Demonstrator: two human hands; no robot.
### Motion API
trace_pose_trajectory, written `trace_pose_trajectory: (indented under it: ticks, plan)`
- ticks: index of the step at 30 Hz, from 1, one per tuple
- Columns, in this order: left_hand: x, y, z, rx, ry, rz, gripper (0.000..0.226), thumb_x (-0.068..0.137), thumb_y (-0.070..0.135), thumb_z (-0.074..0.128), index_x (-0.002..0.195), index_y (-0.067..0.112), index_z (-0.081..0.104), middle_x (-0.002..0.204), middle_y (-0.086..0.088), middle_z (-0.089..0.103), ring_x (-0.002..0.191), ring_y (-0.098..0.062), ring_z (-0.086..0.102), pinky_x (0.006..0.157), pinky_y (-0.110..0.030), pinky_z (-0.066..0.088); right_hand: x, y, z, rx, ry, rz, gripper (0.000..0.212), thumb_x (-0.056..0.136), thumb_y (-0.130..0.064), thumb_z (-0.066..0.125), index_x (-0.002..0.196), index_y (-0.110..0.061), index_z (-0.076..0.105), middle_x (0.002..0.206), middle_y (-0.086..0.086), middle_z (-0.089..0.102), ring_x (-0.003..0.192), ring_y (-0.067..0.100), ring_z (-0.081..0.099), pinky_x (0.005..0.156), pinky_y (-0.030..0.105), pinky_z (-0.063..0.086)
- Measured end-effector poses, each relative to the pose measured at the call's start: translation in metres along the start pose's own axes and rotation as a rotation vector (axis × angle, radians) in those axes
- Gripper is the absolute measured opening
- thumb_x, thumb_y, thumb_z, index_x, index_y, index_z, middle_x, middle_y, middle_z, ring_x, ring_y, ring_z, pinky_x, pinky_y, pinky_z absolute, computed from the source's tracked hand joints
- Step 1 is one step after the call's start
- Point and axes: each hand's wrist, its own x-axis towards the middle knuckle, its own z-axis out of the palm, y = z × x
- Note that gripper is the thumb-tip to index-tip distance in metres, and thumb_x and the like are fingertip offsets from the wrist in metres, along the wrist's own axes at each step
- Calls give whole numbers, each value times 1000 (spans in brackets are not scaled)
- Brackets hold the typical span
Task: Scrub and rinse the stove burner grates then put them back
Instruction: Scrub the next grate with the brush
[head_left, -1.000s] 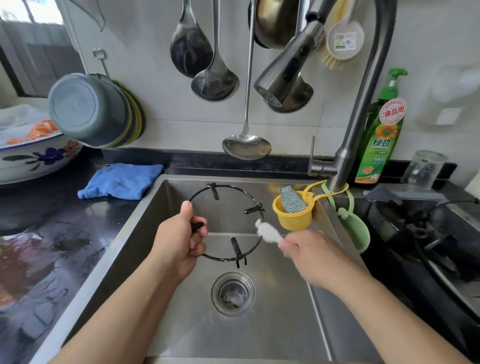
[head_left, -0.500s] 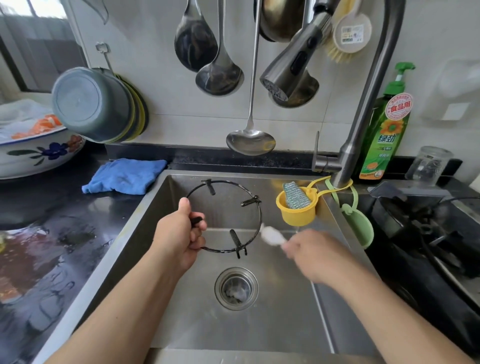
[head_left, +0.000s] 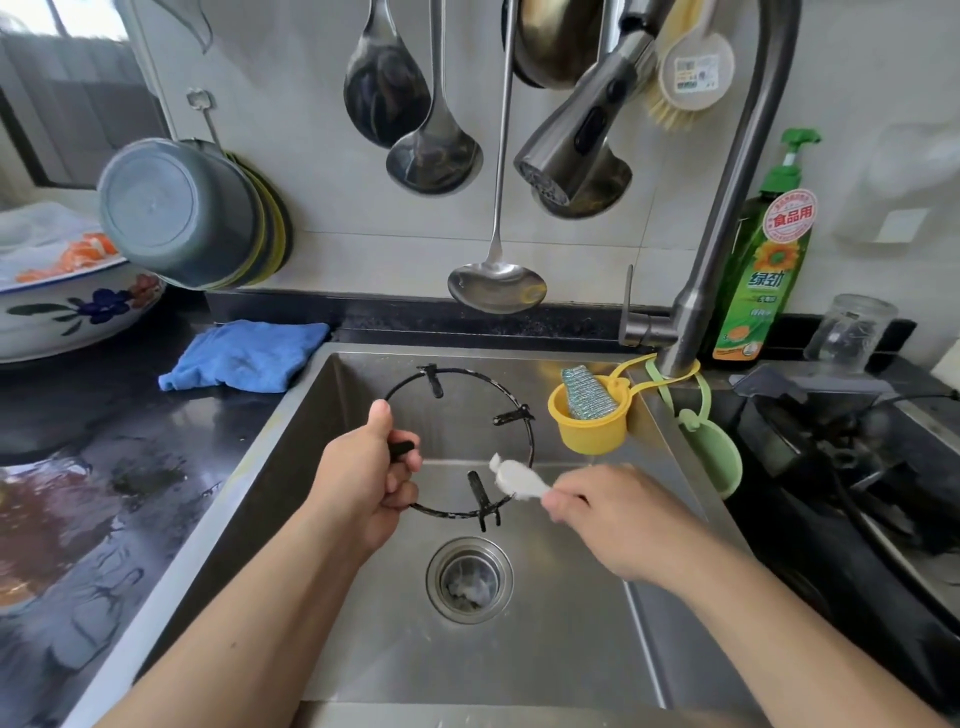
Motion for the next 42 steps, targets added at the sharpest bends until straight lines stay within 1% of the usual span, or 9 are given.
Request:
trace_pose_trajectory:
  ticks: [3,8,15,20,27,32,37,39,42]
  plan:
    - [-2,-3,7,-24,-32,-20,47,109,40,43,81,3,54,53,-10,51,30,-6,25,30,-17,19,13,5,-10,31,183,110,41,102,-48,39,81,-20,58,74,0,57,76,26,57,66,34,46]
    - [3,-4,-1,-89,86,-22,47,109,39,43,80,3,53,52,-8,51,29,-5,27,30,-16,20,-15,-22,22,90,-48,17,42,102,-49,40,82,-16,56,79,3,61,77,27,58,62,35,42]
    - [-1,-8,7,-92,109,-18,47,110,38,42,79,4,52,57,-10,50,29,-5,28,30,-17,21,8,-12,8,73,71,156,44,104,-51,35,76,-21,49,82,2,58,81,27,58,66,35,44]
    - [-2,-5,2,-99,132,-28,47,110,38,42,81,3,52,60,-12,50,29,-5,28,30,-15,20,-9,-22,29,124,-53,56,44,103,-50,38,75,-19,49,83,4,59,78,28,56,65,35,42]
    - [-7,-11,9,38,14,14,46,110,39,41,85,3,54,58,-12,55,35,-10,29,36,-20,23,15,2,13,149,199,185,47,104,-50,35,86,-17,63,85,5,64,81,28,60,73,38,52]
    - [-14,-8,12,456,-159,355,41,108,37,46,89,3,59,69,-12,68,41,-19,40,46,-30,36,19,16,-6,958,276,436,55,100,-60,42,97,-11,66,76,1,59,50,13,40,47,27,30]
    - [-26,-15,12,1153,-565,1065,21,107,38,45,104,26,63,79,7,62,62,-7,57,61,-25,48,14,33,-27,1427,-72,498,73,93,-68,47,110,2,62,99,21,74,32,5,21,32,15,16]
    - [-31,-16,19,1361,-600,1349,19,106,39,44,111,31,61,84,6,60,69,-16,60,60,-30,49,10,38,-33,1445,-95,469,55,97,-50,56,112,2,64,95,20,75,30,4,21,30,15,19]
    - [-35,-13,22,1378,-602,1425,18,105,30,47,116,28,62,90,3,61,72,-24,62,60,-35,51,6,37,-36,1403,-25,417,16,99,-17,60,103,-2,62,66,11,65,39,7,26,30,16,20]
